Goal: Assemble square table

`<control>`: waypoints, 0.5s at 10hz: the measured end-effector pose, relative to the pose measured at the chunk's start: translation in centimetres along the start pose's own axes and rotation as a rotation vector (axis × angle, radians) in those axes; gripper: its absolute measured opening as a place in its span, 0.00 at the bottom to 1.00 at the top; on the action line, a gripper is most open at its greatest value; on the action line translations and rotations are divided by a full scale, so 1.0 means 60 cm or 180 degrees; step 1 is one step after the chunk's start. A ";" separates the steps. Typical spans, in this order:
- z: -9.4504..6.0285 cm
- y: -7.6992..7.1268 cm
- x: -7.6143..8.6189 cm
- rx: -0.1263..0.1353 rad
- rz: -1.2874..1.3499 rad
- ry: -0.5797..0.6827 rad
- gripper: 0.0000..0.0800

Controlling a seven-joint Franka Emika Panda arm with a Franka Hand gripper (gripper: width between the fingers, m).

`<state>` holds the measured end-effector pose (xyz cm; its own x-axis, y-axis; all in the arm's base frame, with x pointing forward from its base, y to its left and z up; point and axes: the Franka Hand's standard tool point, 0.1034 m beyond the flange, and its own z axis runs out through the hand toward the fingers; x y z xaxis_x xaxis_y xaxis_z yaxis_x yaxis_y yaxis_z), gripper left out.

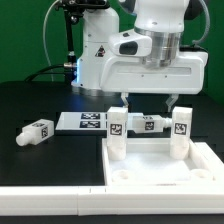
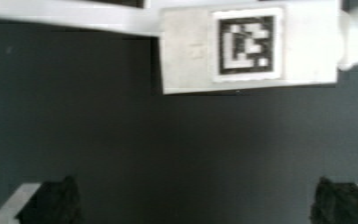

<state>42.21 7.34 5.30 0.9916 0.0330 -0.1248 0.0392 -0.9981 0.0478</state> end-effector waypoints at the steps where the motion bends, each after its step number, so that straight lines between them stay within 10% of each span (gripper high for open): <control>1: 0.001 -0.002 -0.001 0.0000 0.0161 -0.0002 0.81; 5: 0.030 0.011 -0.044 0.0146 0.2106 0.0030 0.81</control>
Offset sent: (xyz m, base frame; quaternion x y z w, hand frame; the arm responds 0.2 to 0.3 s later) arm -0.0346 -0.0285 -0.0088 -0.0305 0.0384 0.4208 0.9058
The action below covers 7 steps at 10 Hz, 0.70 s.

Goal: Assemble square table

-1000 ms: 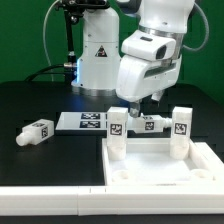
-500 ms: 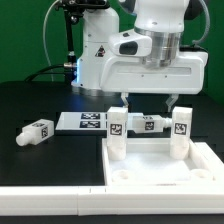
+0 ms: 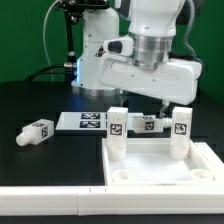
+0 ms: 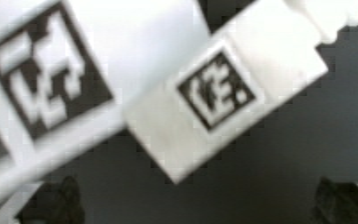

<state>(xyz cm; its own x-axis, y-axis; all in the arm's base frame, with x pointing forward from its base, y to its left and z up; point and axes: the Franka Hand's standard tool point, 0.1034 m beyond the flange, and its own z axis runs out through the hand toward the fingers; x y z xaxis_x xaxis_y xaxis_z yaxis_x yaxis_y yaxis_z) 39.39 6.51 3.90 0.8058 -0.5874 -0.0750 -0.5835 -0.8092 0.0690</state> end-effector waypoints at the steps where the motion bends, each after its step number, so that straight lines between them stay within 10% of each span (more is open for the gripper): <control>1: 0.005 0.004 0.000 0.0099 0.0324 -0.0034 0.81; 7: 0.021 -0.004 -0.004 0.0333 0.2005 -0.0130 0.81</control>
Offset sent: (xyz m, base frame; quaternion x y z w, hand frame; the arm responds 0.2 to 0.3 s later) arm 0.0000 0.0000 0.0000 0.0000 0.0000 0.1938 0.9810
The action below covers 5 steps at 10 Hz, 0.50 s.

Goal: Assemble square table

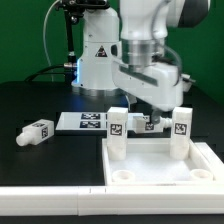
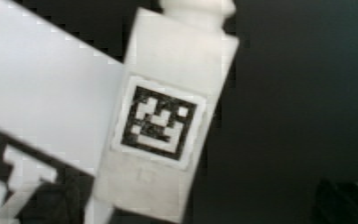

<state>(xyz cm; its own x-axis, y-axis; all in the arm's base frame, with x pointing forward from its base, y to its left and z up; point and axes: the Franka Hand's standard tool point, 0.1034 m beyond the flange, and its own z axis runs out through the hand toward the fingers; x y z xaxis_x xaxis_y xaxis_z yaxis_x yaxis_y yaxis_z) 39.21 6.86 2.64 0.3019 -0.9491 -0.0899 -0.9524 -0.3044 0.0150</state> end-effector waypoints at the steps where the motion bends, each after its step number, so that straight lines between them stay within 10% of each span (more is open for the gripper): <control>1: 0.011 0.004 0.005 0.0078 0.0199 0.0044 0.81; 4: 0.029 0.017 0.002 0.0122 0.0193 0.0163 0.81; 5: 0.029 0.017 0.002 0.0121 0.0186 0.0163 0.68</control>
Offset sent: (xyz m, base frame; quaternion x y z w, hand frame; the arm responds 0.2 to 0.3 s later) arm 0.0000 0.0000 0.0000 0.0000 0.0000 0.0000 1.0000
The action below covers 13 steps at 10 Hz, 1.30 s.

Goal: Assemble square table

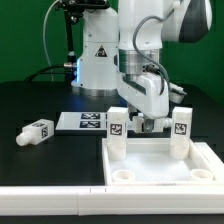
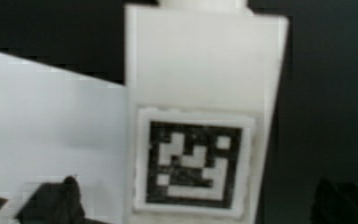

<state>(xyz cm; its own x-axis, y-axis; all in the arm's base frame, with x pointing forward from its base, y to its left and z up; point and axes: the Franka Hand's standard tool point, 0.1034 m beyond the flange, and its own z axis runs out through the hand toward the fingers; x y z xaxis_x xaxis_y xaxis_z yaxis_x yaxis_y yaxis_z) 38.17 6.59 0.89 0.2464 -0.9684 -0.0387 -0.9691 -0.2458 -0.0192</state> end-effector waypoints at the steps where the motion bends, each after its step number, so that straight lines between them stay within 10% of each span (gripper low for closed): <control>1: 0.000 0.000 0.000 -0.0001 -0.0007 0.0000 0.68; 2: 0.000 0.000 0.000 -0.0001 -0.0016 0.0000 0.43; 4: -0.002 0.000 0.004 -0.0097 -0.0525 -0.0072 0.36; 8: -0.040 -0.012 0.099 -0.0075 -0.2177 -0.0059 0.36; 13: -0.031 -0.001 0.126 -0.0095 -0.3103 -0.0055 0.36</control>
Offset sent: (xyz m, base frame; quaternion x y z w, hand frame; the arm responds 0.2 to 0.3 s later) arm 0.0096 -0.0285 0.0092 -0.0708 0.0199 -0.2550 0.9641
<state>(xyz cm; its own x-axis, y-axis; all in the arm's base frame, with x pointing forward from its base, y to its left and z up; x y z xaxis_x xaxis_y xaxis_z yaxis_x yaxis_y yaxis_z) 40.06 -0.79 2.44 0.9402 -0.3389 -0.0338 -0.3398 -0.9402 -0.0251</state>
